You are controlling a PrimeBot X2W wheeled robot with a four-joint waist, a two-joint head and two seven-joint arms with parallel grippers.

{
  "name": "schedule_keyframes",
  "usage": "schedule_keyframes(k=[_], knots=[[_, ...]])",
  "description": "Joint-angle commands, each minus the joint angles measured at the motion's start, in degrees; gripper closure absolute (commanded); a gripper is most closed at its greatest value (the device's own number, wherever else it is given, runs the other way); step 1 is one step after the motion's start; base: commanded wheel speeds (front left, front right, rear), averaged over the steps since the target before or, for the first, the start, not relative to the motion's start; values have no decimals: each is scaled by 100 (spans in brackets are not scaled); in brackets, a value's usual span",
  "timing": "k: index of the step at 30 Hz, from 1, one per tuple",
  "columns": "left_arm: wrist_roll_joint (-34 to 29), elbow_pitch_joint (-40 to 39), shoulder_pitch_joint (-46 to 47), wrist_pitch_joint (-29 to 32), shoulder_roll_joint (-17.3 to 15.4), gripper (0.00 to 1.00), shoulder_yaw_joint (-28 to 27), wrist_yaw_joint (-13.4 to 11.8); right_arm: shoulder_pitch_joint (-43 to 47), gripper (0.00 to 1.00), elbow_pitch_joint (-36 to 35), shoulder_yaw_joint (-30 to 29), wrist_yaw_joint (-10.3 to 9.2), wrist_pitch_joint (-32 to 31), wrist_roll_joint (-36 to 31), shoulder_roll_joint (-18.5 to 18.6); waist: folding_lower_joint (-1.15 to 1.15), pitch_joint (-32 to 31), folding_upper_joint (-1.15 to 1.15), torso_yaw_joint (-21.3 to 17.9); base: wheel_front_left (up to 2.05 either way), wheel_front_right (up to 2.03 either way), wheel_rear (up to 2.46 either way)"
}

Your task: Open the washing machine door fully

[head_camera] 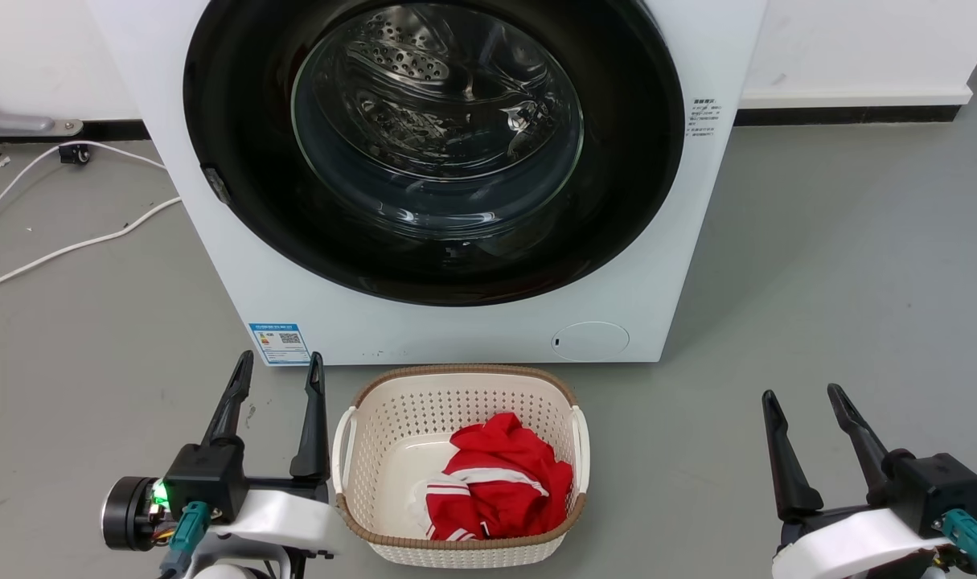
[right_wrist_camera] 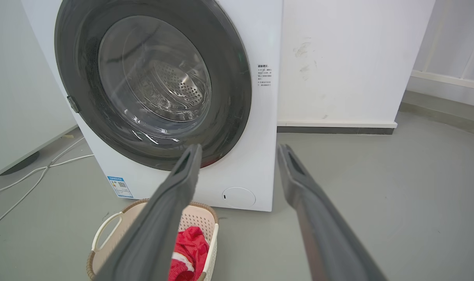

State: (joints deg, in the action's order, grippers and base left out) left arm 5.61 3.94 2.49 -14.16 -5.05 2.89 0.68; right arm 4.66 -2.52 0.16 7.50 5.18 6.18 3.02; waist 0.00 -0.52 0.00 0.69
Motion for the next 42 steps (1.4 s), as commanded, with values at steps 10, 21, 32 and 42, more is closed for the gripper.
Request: schedule_keyframes(k=[10, 21, 32, 42], knots=[[-339, -35, -81, -118, 27, 0, -18, 18, 75, 0, -36, 18, -2, 96, -271, -24, 0, 4, 0, 3, 0, 0, 0], [-262, 23, -95, -112, 91, 0, -83, 69, 54, 0, 44, -6, -2, 120, -159, -23, 0, 3, 0, -6, 0, 0, 0], [-292, 61, -105, -111, 124, 0, -118, 109, 21, 100, 167, -42, -2, 525, 1612, -23, 0, -6, 0, 3, 0, 0, 0], [-325, 70, -72, -111, 142, 0, -143, 131, -398, 100, 377, 20, -1, 993, 6473, -19, 0, -3, 0, -26, 0, 0, 0]])
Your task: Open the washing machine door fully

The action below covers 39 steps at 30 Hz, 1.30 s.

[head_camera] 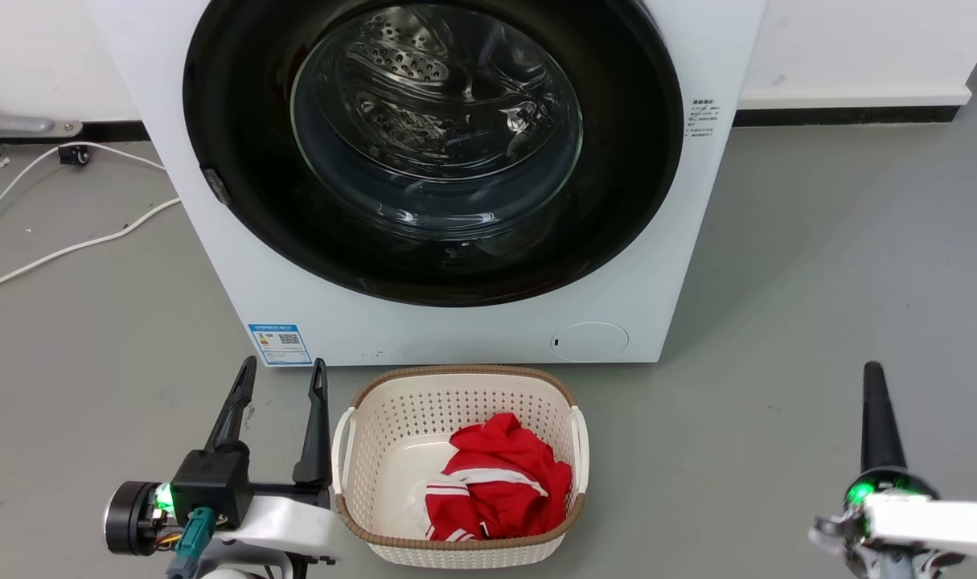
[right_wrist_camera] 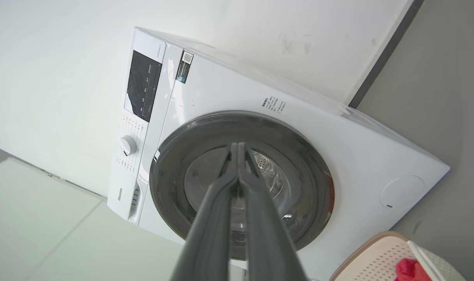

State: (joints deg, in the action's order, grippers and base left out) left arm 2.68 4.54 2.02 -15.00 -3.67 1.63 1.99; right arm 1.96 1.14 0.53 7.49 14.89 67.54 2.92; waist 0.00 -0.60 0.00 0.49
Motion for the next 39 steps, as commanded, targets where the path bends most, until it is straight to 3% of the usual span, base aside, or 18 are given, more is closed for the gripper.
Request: schedule_keyframes(k=[1, 5, 11, 16, 27, 39], knots=[[-32, 9, -26, -26, 4, 0, -16, -1, -129, 100, 11, -18, 0, 22, 337, -9, 0, 4, 0, -5, 0, 0, 0], [-42, -22, 9, -21, 7, 0, -45, 2, -536, 100, 15, -89, 0, 26, 1479, -8, 0, 37, 0, -44, 0, 0, 0], [-36, -130, 114, -21, 13, 0, -102, 20, -1559, 100, 467, -344, 1, -354, 1633, 212, 0, 249, 0, -106, 0, 0, 0], [-50, -241, 308, -21, -9, 0, -134, 55, -2914, 100, 1212, -489, 0, -856, 1853, 510, 0, 606, 0, -114, 0, 0, 0], [-44, -567, 796, -21, -11, 0, -219, 161, -6017, 100, 3536, -9, 1, -2288, 1247, 1197, 0, 1447, 0, -19, 0, 0, 0], [-68, -855, 1234, -21, -5, 0, -277, 260, -8573, 100, 5897, 717, 0, -3842, 162, 1000, 0, 2186, 0, 48, 0, 0, 0]])
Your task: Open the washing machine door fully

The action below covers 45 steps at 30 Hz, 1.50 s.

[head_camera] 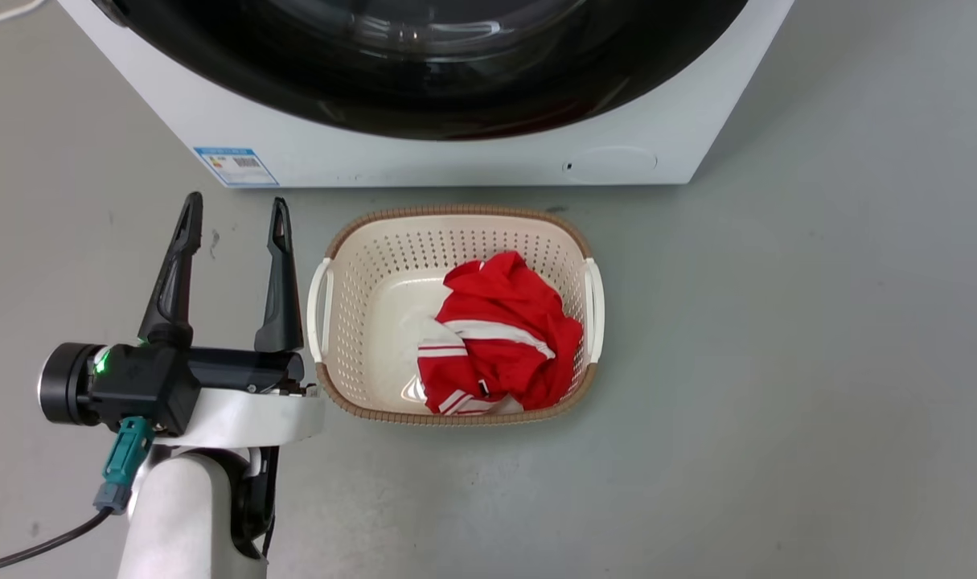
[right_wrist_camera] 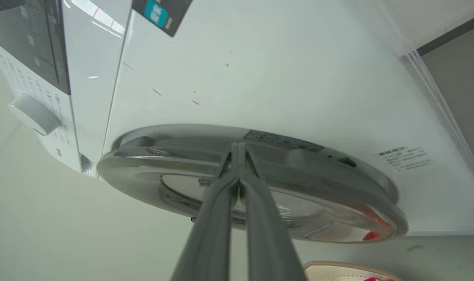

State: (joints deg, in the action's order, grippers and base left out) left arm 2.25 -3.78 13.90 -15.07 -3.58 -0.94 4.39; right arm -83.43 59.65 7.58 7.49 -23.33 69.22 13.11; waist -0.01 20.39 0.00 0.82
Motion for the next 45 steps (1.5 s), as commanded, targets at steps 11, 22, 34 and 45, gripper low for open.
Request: schedule_keyframes(k=[11, 22, 34, 45], knots=[[-25, -138, 355, -14, 7, 0, -22, 89, -1009, 100, 984, 243, 0, -260, -539, -341, 1, 600, 0, 102, 0, 0, 0], [-54, -98, 437, -14, 23, 0, -42, 118, -1046, 100, 1150, 91, 3, -738, -359, -575, 1, 726, 0, 89, 0, 0, 0], [-49, 15, 337, -14, 46, 0, 4, 102, -515, 100, 732, 1, 7, -1690, -50, -536, 1, 427, 0, 7, 0, 0, 0], [-55, 199, 49, -14, 57, 0, 70, 69, 403, 100, 101, 60, 7, -2596, 245, -777, 1, -194, 0, -7, 0, 0, 0]])
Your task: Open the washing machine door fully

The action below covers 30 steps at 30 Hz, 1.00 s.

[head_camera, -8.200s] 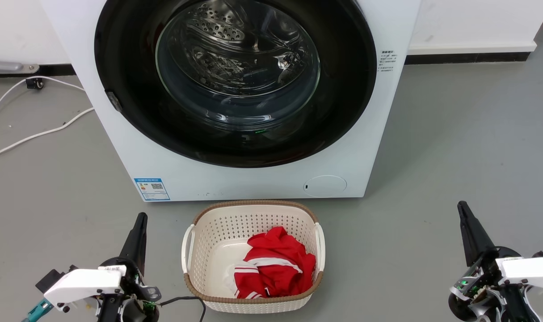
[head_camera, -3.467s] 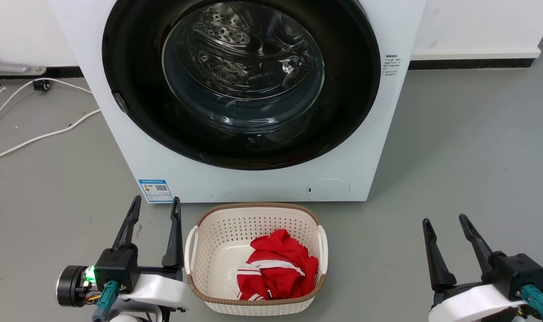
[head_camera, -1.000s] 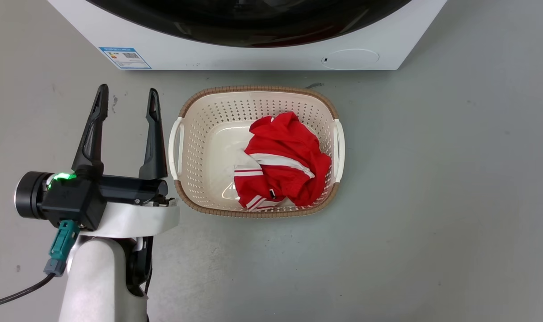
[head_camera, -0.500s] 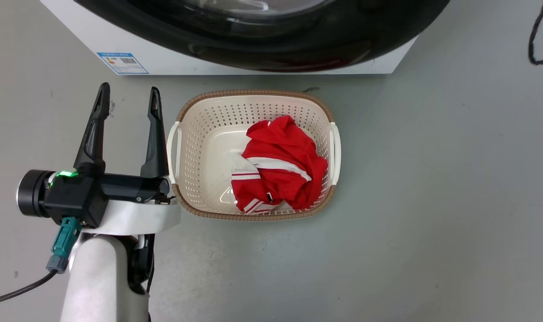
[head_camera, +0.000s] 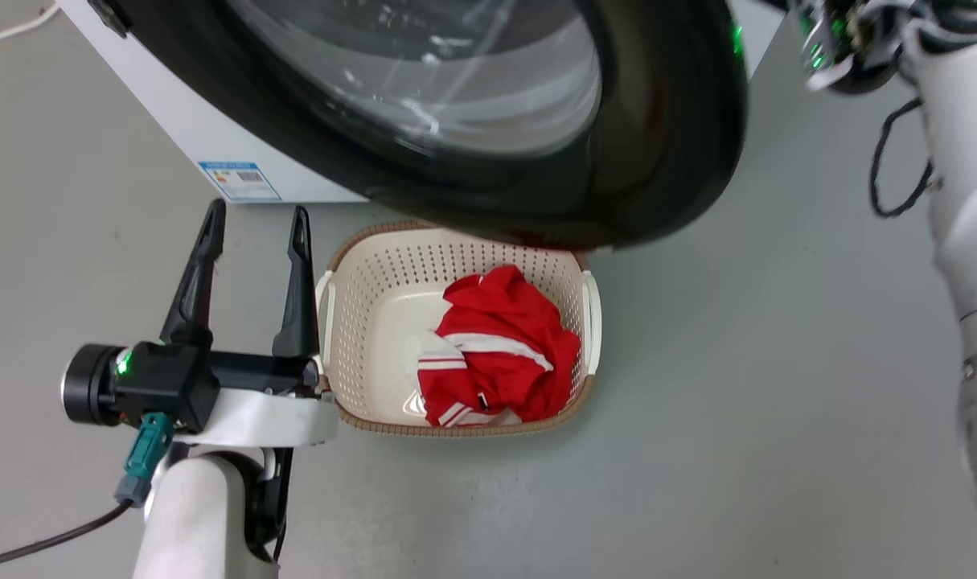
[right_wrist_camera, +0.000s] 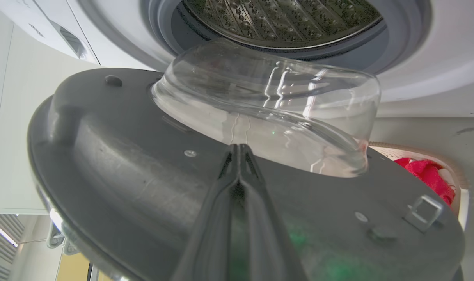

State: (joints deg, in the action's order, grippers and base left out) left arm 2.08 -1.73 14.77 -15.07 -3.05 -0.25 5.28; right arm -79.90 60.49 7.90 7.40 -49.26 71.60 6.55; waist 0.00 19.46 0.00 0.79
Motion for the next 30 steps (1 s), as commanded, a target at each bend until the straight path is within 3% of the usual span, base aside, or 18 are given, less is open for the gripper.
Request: schedule_keyframes(k=[1, 16, 26, 30], knots=[[-45, 19, -91, -14, 4, 0, 5, -26, 185, 100, -66, 42, 16, -102, 50, -162, 0, -187, 0, -9, 0, 0, 0], [-50, 273, -738, -14, 15, 0, 266, -77, 2140, 100, -1714, 501, 16, -1081, 1010, -390, 0, -1116, 0, 146, 0, 0, 0], [46, 358, -878, -14, 18, 0, 411, -161, 2875, 100, -2476, 1571, 15, -778, 1912, -381, 0, -1412, 0, 229, 0, 0, 0], [66, 359, -921, -14, 19, 0, 439, -196, 2992, 100, -2570, 1717, 15, -395, 2054, -374, 0, -1470, 0, 225, 0, 0, 0]])
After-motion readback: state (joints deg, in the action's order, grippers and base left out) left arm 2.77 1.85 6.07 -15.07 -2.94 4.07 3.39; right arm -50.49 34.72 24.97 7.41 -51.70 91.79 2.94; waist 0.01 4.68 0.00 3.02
